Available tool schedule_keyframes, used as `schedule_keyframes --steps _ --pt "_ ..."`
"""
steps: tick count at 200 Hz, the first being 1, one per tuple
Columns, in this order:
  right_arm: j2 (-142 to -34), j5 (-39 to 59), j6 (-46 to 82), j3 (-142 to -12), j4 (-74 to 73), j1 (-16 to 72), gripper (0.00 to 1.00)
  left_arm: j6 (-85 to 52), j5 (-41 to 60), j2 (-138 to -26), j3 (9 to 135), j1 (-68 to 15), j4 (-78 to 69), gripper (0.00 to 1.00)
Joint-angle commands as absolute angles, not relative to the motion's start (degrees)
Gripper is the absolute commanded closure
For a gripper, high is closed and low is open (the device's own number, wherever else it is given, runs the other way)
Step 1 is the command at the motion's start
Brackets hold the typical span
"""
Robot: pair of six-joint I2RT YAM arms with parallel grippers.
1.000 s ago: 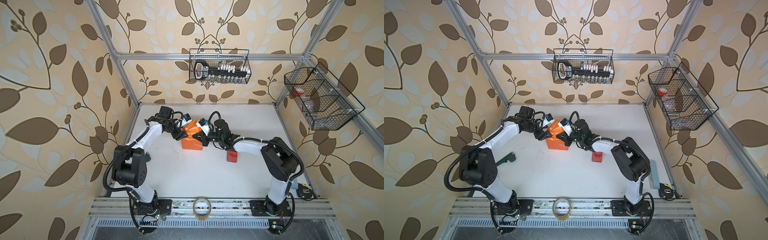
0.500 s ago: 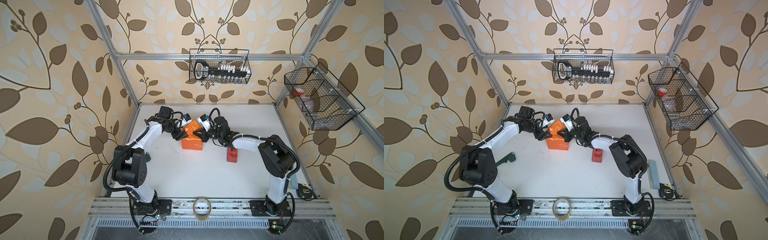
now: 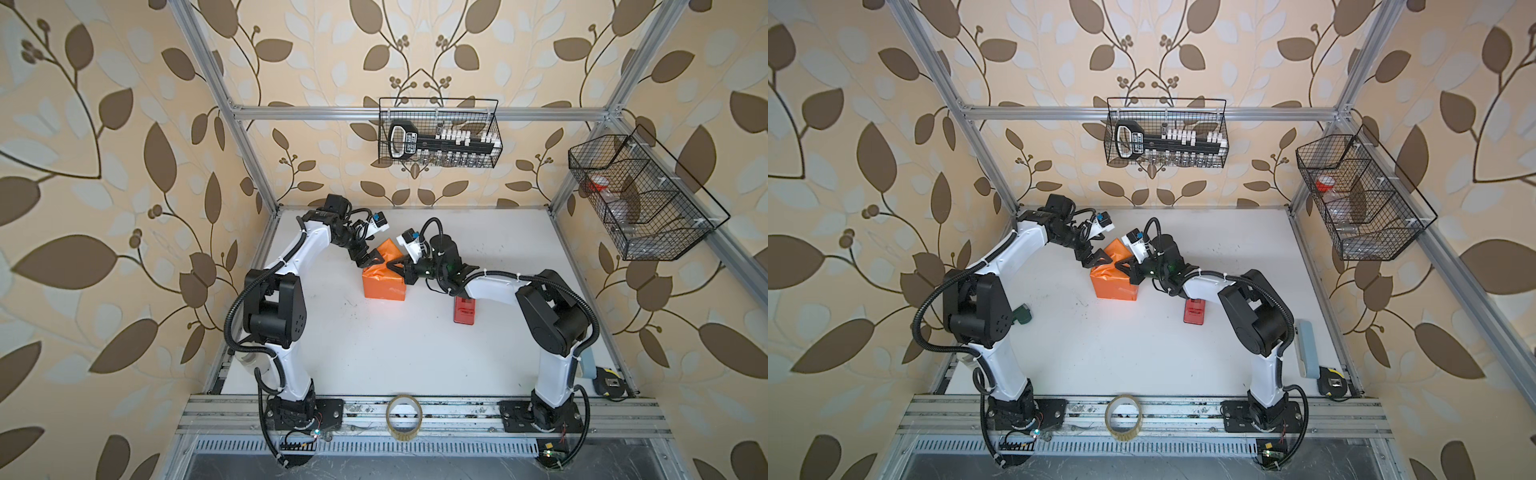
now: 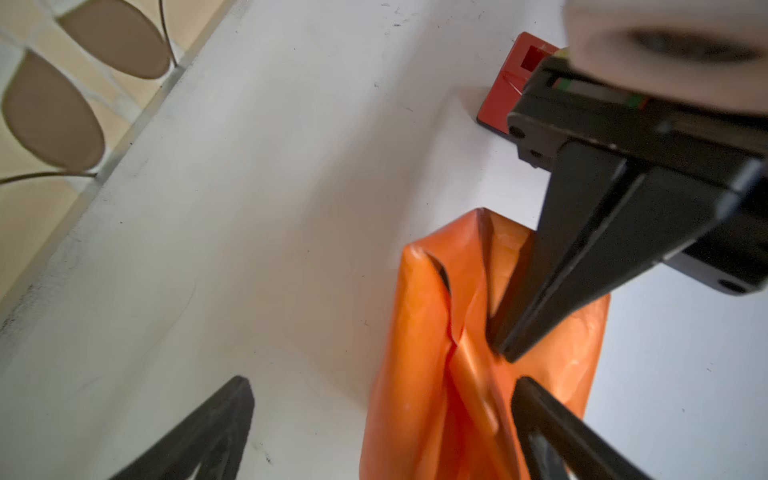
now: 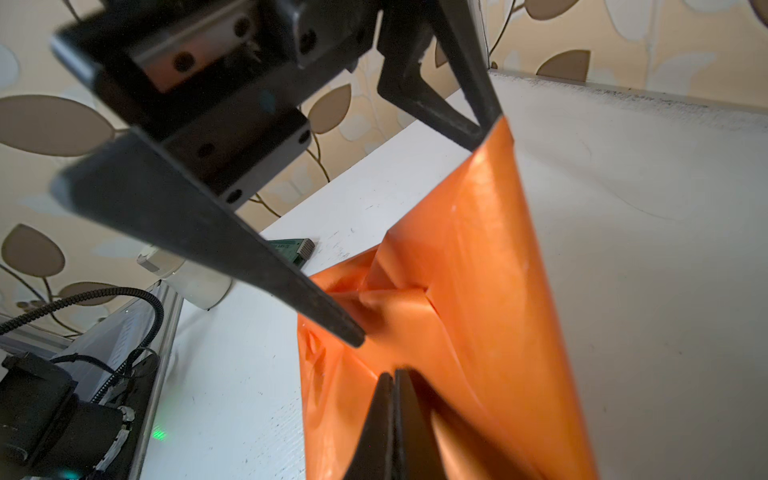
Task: Wrap the gift box in paper
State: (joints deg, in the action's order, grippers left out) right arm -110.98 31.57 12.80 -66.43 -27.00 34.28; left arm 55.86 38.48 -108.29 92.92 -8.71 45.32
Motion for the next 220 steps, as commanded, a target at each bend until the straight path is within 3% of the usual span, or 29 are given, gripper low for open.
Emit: schedule_keyframes --steps 1,33,82,175,220 --pt "-113.5 31.7 12.3 -64.5 -22.7 34.8 0.98 60.6 42.9 -110.0 95.5 -9.4 51.9 0.02" --pt "-113.4 32.3 12.0 -64.8 -22.5 34.9 0.99 64.9 45.5 -111.1 95.6 -9.5 57.3 0.14" --pt "-113.1 32.6 11.8 -65.0 -21.8 34.7 0.99 65.4 44.7 -112.8 96.5 -9.6 59.9 0.46" --pt "-108.7 36.5 9.9 -65.5 -17.4 34.6 0.95 61.9 42.9 -108.6 89.2 -9.5 48.8 0.86" --pt "-102.3 37.3 15.2 -63.1 -15.4 33.3 0.91 61.4 42.0 -106.4 86.6 -9.5 46.5 0.91"
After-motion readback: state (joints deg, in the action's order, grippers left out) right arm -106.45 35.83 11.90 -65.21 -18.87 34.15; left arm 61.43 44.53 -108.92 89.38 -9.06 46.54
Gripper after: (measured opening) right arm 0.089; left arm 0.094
